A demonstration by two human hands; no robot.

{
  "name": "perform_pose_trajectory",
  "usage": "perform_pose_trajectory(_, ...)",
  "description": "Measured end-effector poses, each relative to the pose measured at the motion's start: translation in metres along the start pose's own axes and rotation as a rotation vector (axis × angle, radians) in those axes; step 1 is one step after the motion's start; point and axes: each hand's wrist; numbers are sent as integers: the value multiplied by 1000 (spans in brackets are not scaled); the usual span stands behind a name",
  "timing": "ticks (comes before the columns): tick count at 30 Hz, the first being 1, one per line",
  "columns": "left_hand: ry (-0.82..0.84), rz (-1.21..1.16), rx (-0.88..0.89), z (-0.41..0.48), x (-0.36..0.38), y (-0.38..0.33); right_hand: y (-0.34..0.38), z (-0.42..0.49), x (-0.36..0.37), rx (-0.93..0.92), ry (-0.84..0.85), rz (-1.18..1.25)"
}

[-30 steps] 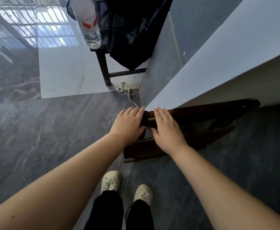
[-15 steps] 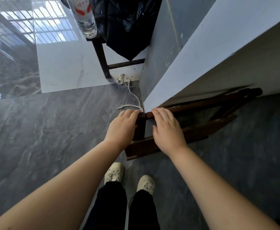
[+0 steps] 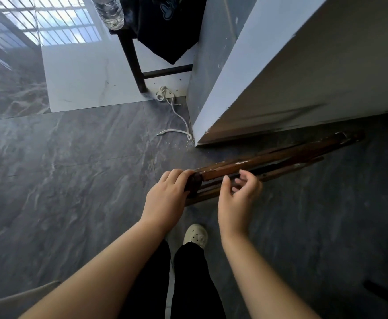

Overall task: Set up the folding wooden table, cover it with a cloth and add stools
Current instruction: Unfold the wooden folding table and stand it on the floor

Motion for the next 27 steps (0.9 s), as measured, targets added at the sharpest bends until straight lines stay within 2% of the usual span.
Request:
perform_pose_trajectory(2,-7,3,4,-8,2,-3,5,-2,4,334,42,183)
perform_pose_trajectory(4,-26,6,9,-15,5,-6,9,-1,10,494,107,296)
perform_pose_trajectory(11,-67,7,-16,-35,15,-13,-3,-2,11,589,25,325)
perform_pose_trajectory(17,-64,-36,-41,-44,18,-19,-20,-3,-2,639,104,451)
perform_pose_trajectory(23,-26,-31,3,-71,24,-25,-38,-18,-17,708,98,554)
perform_pose_trajectory(27,33,3,31,-112,30,-26,-55,-56,-30,698,78,500)
Point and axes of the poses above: each hand's wrist, its own z-axis towards the middle knuckle, its own x-axis out of the palm, y = z × x, and after that the axes turned 4 degrees about -x, right-handed
